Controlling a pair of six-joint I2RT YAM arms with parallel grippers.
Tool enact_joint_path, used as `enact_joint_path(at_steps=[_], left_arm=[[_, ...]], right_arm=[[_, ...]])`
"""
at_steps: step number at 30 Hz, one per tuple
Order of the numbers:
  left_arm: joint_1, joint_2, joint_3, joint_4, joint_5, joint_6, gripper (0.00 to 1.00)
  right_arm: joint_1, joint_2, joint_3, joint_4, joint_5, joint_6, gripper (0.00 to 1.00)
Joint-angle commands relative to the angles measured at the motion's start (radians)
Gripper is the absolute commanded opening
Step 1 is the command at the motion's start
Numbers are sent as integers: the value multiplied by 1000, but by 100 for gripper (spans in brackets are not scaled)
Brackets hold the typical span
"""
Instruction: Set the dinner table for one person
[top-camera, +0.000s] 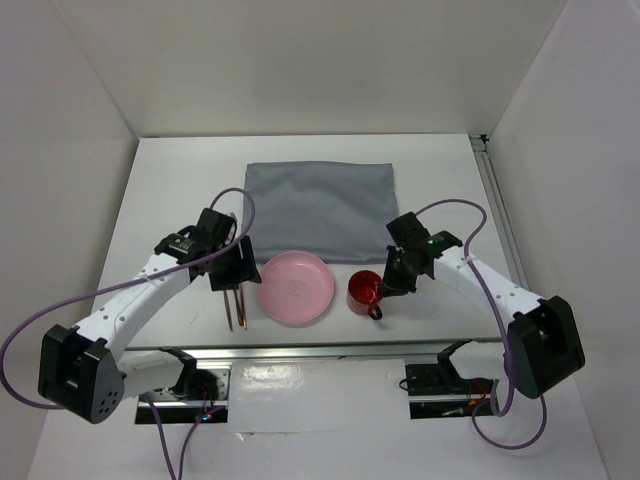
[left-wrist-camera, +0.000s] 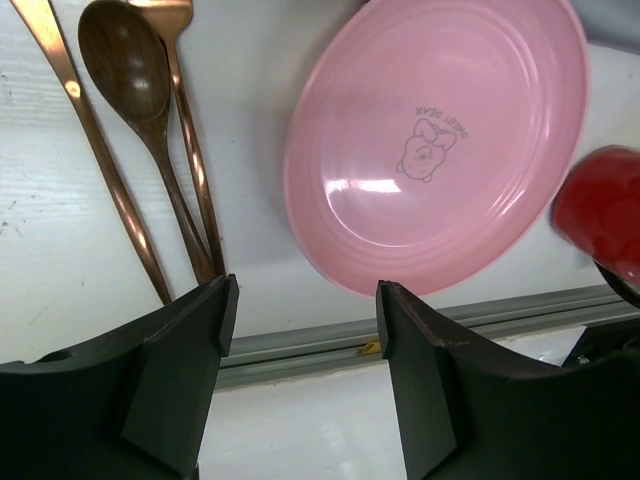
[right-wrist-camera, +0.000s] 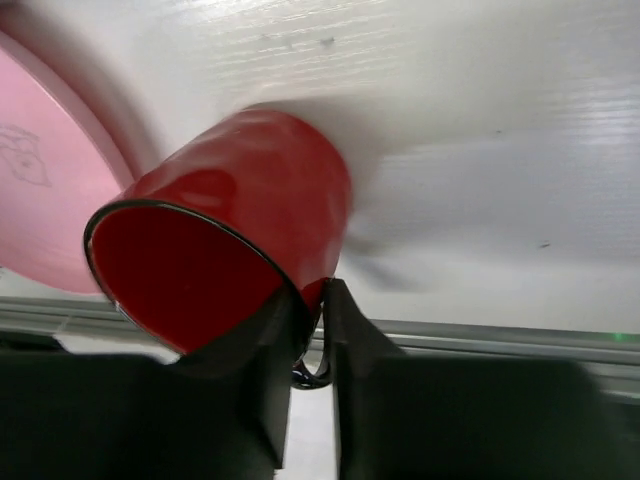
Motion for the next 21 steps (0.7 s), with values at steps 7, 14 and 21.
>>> enact_joint_path(at_steps=[7,14,21], left_arm=[[-5,22,117,-6,-25,22,74],[-5,22,160,-26,-25,40,74],[-5,22,178,-45,-44,50,74]], right_arm=[[19,-9,92,-62,115,19,0],[19,65,420,-210,240,-46,0],[-140,405,864,-172,292,-162,0]])
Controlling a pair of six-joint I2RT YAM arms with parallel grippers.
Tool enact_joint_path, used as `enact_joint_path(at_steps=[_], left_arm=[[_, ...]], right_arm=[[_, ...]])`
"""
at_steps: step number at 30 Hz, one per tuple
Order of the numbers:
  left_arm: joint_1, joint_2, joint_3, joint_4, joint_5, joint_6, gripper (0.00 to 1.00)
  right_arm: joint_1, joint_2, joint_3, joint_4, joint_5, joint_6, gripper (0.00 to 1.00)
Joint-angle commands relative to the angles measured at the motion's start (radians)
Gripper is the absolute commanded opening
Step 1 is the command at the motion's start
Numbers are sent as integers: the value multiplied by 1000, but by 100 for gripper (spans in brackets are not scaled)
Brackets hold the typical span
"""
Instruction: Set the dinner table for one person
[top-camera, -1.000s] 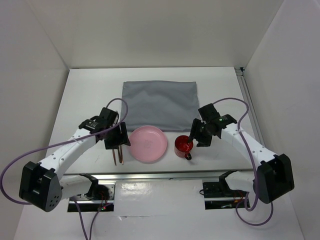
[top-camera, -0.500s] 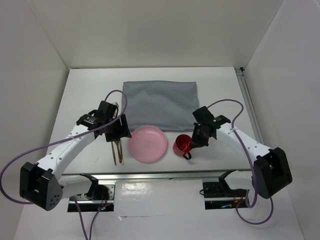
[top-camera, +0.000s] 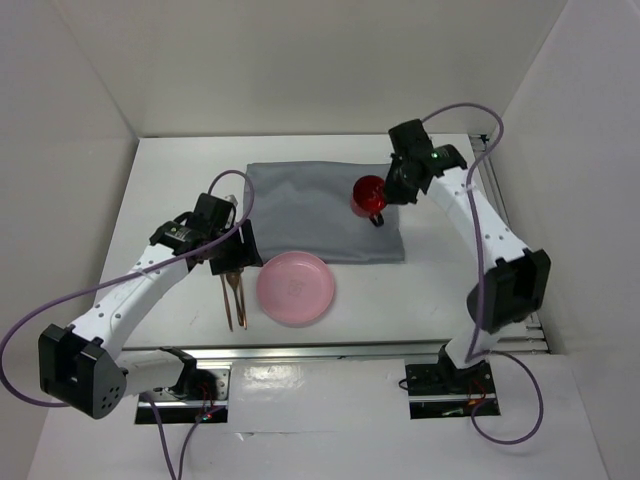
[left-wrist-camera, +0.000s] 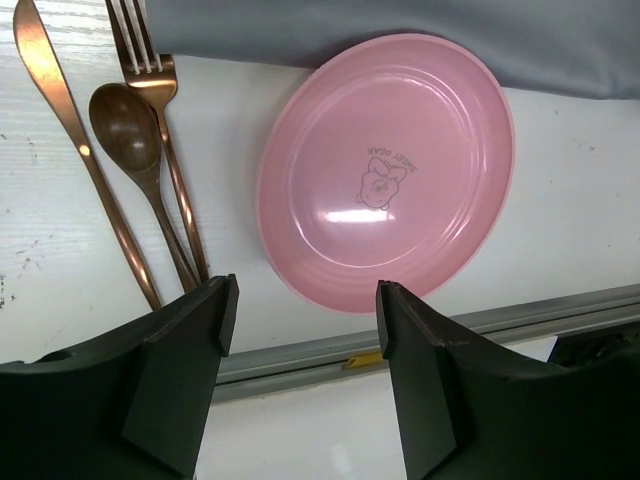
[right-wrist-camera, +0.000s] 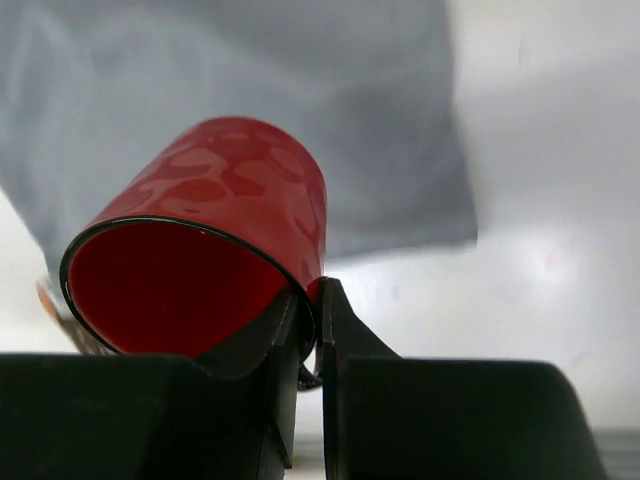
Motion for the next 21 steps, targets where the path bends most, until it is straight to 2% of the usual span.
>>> enact_joint_path(at_steps=[1,9,10,21], left_arm=[[-5,-15,39,-21,-20,19,74],[-14,-15,39,-32,-20,28,74],[-14,-15,39,-32,-20,28,74],[-14,3,-15,-32,-20,19,76]], right_arm=[[-102,147,230,51,29,-59,0],[-202,606,754,19,19,-61,0],[-216,663,823,19,-17,-61,0],[-245,810,845,100,-93,-43,0]])
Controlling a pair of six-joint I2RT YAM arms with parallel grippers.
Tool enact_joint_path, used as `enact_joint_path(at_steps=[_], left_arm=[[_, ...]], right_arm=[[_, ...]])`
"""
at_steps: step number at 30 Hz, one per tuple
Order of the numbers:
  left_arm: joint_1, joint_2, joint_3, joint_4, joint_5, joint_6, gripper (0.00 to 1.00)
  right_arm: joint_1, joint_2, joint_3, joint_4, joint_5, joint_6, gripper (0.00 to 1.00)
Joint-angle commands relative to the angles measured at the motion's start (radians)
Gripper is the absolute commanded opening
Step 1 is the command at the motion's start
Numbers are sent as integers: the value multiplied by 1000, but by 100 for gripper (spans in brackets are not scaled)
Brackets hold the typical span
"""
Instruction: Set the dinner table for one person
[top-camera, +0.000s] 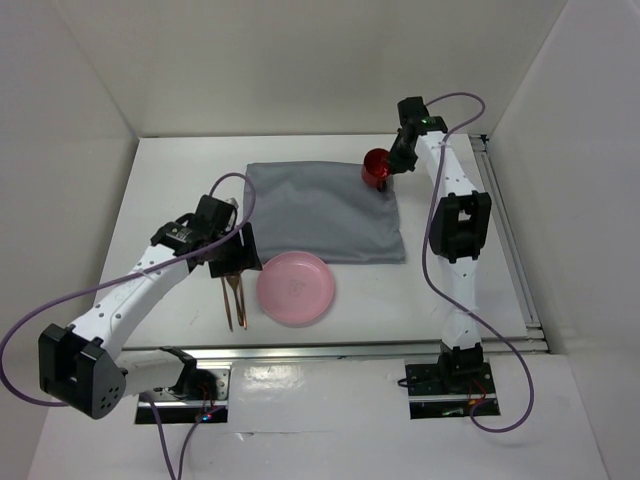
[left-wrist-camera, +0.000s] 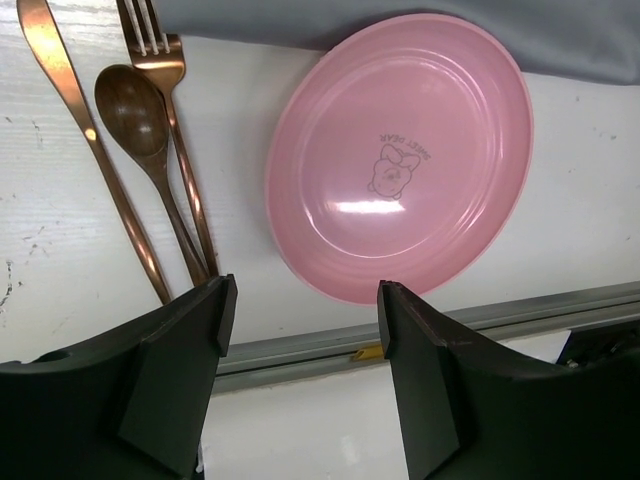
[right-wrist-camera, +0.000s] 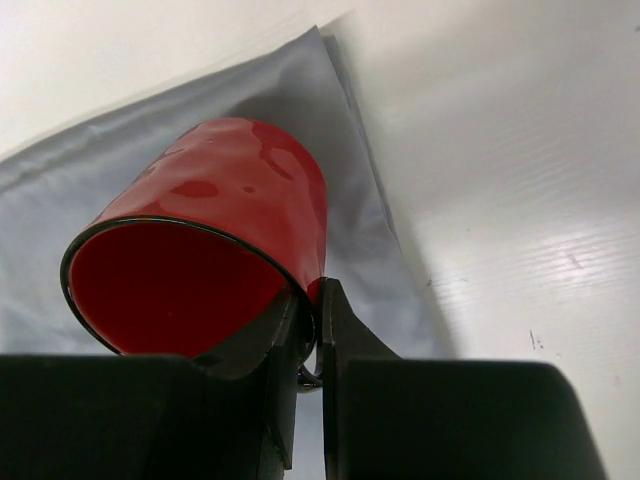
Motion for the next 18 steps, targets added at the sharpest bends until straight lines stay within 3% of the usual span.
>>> enact_joint_path(at_steps=[1,9,11,15,18], left_arm=[[-4,5,-15,-4,1,16,76],[-22,-5,-87,-4,20,7,81],[-22,-14,-101,-4,29,-3,87],[-44,-14,-121,6,40,-24,90],[-65,-14,-130,15,40,-44,90]], right_arm=[[-4,-3,58,93,-37,18,0],[-4,35,38,120,-14,18,0],[-4,44,38,120,-26,28,0],[-4,44,27,130,-59,37,18],[-4,20,18,139,-73,37,45]])
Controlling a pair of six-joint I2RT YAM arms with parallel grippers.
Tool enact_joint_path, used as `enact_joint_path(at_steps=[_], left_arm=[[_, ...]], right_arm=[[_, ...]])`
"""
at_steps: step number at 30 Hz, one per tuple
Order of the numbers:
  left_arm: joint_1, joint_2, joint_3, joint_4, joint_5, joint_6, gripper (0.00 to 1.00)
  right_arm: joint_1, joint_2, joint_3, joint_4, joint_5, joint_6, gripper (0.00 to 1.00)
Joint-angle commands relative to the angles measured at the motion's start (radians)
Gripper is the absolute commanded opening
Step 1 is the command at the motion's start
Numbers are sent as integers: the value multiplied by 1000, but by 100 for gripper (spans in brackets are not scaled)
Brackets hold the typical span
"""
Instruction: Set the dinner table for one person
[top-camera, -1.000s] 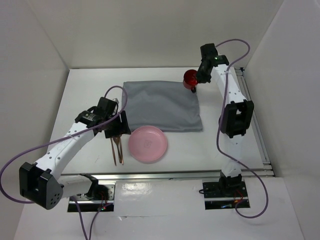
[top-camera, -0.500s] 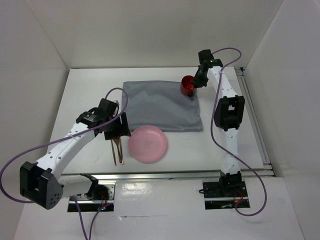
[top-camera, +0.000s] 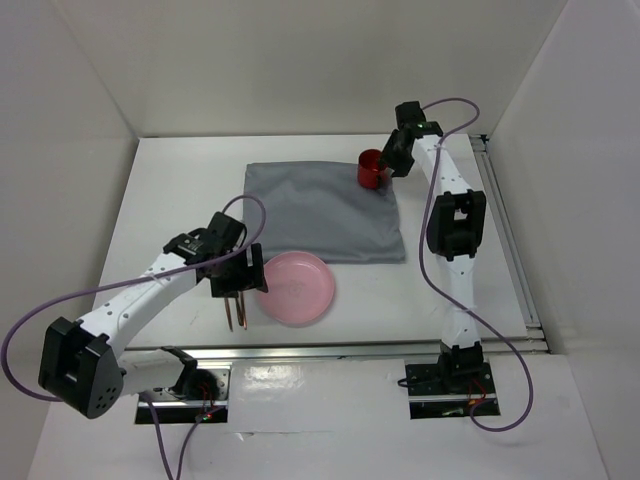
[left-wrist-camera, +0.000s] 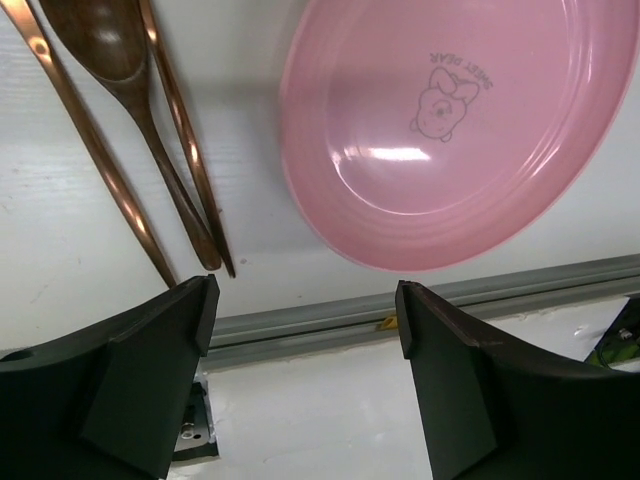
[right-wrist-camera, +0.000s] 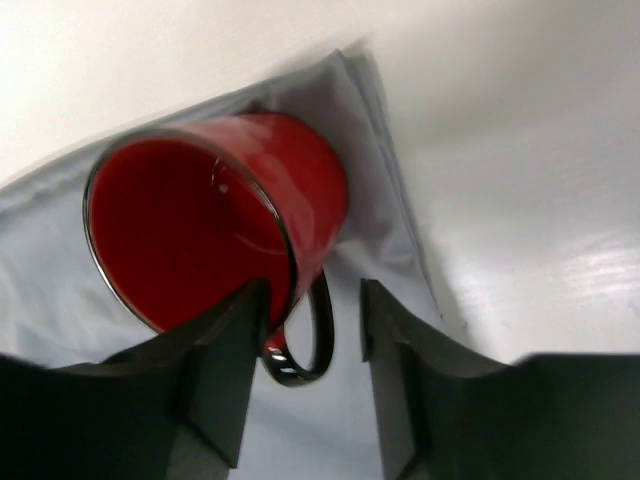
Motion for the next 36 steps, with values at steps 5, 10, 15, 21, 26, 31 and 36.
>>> enact_joint_path(at_steps=[5,10,15,21,26,31,36], left_arm=[[-61,-6,-25,35,7,-64,87],[-81,3,-84,119,7,-119,79],[-90,49,-137,193,-42,-176,71],[-90,137,-167,334,-51,-199,63],[-90,194,-153,352,-82,-199,38],[-99,146,-78,224,-125,-161,0],[-99,37,69,72,-114,-67,0]], right_arm=[[-4,-128,18,71,-38,-1,78],[-4,-250,-46,71,-19,-12,85],[-4,-457,-247,125,-10,-42,86],[-14,-649,-505,194,-1,-70,82],[-45,-705,-611,194,-1,-81,82],[-66,-780,-651,185,10,-90,79],[-88,-855,-700,156,10,-90,78]])
